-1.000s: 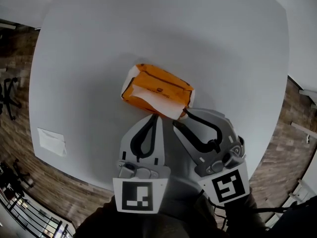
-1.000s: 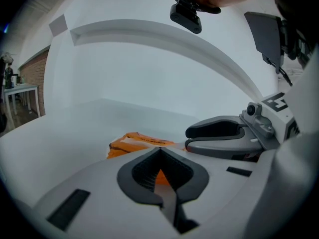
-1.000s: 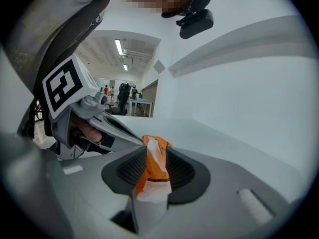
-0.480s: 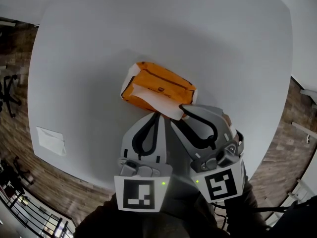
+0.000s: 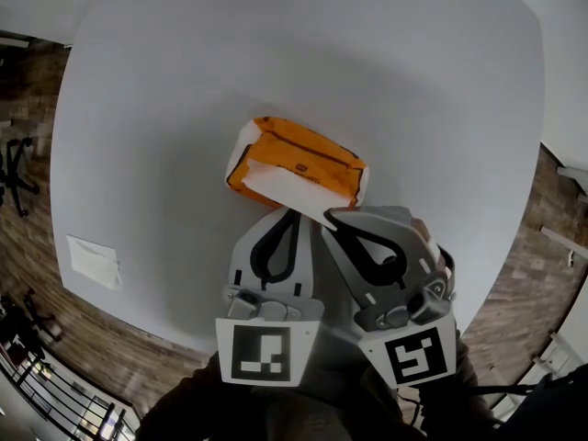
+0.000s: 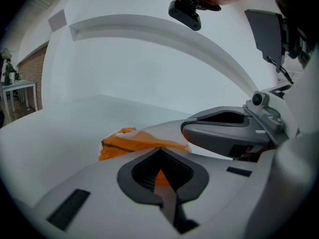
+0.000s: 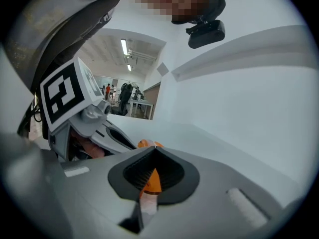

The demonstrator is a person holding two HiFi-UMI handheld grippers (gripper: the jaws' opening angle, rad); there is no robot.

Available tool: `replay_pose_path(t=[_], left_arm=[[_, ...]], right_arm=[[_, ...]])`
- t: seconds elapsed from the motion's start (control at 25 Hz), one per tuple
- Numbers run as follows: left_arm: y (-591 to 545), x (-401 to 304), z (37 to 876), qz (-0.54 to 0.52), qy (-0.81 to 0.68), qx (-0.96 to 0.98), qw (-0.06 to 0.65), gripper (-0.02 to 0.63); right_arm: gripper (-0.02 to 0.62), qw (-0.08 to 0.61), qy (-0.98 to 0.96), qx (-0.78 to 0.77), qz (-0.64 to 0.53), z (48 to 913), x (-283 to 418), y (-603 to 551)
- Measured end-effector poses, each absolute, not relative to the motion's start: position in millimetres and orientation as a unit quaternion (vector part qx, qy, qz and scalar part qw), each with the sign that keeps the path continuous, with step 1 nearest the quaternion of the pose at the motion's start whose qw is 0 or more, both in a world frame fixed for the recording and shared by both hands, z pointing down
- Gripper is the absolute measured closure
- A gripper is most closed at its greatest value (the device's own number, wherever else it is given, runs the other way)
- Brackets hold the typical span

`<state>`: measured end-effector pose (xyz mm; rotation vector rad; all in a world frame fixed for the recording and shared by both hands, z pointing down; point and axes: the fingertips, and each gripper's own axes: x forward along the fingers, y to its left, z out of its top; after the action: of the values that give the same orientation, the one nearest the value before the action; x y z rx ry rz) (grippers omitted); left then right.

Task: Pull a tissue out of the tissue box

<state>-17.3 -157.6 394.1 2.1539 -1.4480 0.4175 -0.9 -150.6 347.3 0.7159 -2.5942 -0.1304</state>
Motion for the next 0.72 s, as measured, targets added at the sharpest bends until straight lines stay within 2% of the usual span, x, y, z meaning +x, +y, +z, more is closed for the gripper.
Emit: replay_pose_path(t=[0.72], left_arm=[[-160, -16, 396, 0.141, -0.538, 0.79, 0.257, 0.606]], right_arm=[[0.592, 0.175, -0.953, 0.239, -0.062, 298, -15, -128]])
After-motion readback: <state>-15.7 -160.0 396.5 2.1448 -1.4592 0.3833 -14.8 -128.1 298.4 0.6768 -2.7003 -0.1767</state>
